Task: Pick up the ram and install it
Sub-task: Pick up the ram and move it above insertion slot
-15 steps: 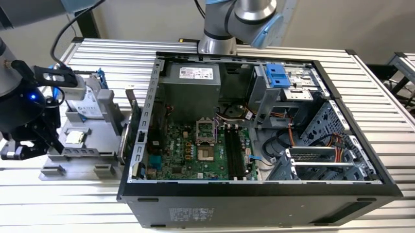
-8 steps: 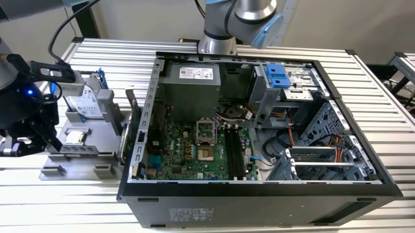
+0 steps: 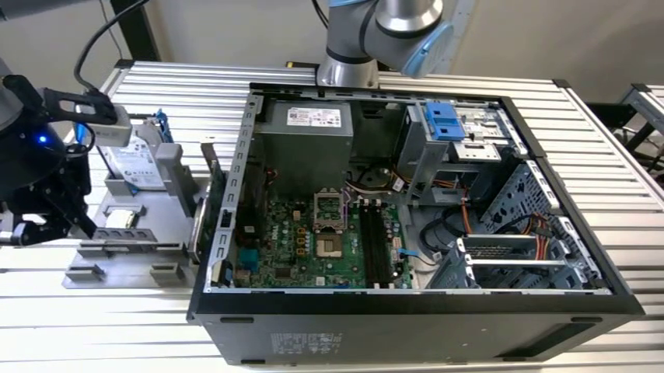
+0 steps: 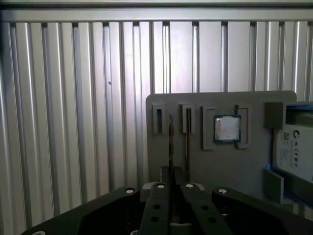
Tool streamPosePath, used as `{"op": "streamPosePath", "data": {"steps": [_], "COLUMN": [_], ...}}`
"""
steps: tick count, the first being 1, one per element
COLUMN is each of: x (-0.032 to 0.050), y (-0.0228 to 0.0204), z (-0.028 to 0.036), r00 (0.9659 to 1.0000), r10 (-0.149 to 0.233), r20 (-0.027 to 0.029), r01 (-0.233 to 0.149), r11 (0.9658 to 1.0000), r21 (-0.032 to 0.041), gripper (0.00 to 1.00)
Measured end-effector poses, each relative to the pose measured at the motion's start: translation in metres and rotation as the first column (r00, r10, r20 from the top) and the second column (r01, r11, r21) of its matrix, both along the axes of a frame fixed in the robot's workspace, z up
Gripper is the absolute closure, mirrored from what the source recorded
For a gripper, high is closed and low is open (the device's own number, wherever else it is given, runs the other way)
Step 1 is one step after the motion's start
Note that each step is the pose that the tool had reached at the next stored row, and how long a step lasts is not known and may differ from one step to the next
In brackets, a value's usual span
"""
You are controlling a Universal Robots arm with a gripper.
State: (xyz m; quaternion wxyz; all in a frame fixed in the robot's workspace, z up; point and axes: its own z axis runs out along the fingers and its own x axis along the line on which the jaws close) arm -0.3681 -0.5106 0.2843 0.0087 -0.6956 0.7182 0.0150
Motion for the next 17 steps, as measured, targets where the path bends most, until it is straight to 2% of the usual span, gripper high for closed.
{"op": "streamPosePath", "data": {"steps": [17], "x": [0.0012], "y": [0.0014], "z": [0.013], "r00": [1.0], "r10": [0.0], "r20": [0.0003], "r01": [0.0], "r11": [1.0], "r21": [0.0], "gripper": [1.0]}}
